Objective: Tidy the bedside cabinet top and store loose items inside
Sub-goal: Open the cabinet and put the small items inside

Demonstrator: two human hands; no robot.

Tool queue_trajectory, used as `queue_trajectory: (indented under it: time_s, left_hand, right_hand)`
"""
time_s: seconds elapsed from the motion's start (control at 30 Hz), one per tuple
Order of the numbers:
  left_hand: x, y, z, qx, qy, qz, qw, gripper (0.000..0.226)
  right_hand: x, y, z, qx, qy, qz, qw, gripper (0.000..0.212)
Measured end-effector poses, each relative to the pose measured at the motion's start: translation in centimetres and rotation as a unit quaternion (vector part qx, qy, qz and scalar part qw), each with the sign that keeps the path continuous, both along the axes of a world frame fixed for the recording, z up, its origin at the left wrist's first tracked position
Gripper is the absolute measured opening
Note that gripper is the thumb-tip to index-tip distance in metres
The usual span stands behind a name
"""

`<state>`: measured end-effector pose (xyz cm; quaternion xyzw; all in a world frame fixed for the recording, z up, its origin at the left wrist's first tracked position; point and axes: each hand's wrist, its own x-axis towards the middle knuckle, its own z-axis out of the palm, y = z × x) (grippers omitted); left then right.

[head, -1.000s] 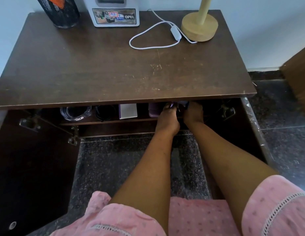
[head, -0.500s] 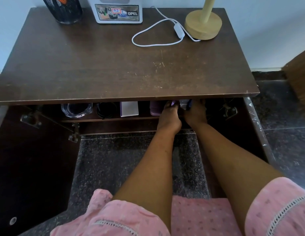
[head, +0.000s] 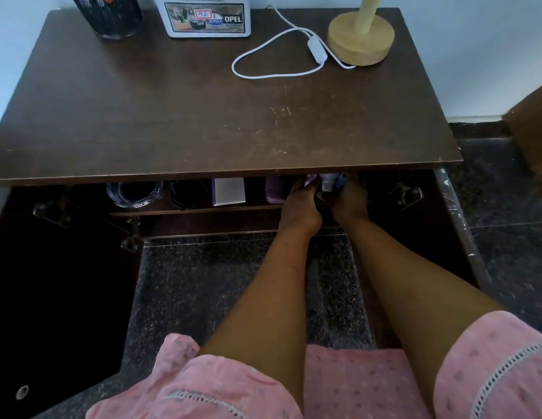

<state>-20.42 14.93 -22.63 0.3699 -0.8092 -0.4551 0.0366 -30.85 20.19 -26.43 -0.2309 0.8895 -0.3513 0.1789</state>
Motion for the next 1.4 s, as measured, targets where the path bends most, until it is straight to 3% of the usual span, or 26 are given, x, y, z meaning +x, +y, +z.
queue_trajectory:
  time_s: [0.33, 0.47, 0.57, 0.73, 0.93, 1.03, 1.17, 1.27, 1.4]
  left_hand:
    - [0.1, 0.5, 0.0, -0.014, -0.010, -0.029, 0.999, 0.045]
    - [0.9, 1.8, 1.1, -0.026, -0.050, -0.070, 0.996, 0.056]
    - [1.6, 3.3, 2.4, -0.020, -0.137, -0.121, 0.983, 0.073]
    - [2.5, 4.7, 5.7, -0.009, -0.190, -0.191, 0.963, 0.082]
    - [4.5, 7.0, 10.7, -0.002, -0.172, -0.216, 0.961, 0.069]
    - [5.6, 9.2, 12.1, 0.019, -0.178, -0.233, 0.956, 0.063]
    - [6.7, 12.0, 13.0, 0.065, -0.149, -0.215, 0.963, 0.055]
    - [7.3, 13.4, 13.0, 0.086, -0.144, -0.204, 0.964, 0.054]
    - [8.0, 13.8, 12.7, 0.098, -0.144, -0.199, 0.964, 0.056]
  right_hand:
    - [0.3, 0.1, 0.3, 0.017, -0.017, -0.001, 1.000, 0.056]
    - [1.4, 0.9, 1.5, 0.052, -0.031, 0.004, 0.998, 0.062]
    - [2.2, 2.0, 3.3, 0.109, -0.031, 0.035, 0.993, 0.071]
    - [3.1, 4.6, 8.3, 0.194, 0.024, 0.114, 0.974, 0.030]
    - [4.8, 8.3, 15.2, 0.058, 0.103, -0.032, 0.992, 0.020]
    - [5.5, 10.2, 17.0, 0.075, 0.145, -0.111, 0.980, 0.038]
    - [6.8, 13.0, 18.2, 0.199, -0.008, -0.193, 0.961, 0.066]
    - [7.0, 14.7, 18.1, 0.244, -0.099, -0.198, 0.944, 0.058]
    - [6.8, 15.1, 18.2, 0.269, -0.069, -0.144, 0.950, 0.037]
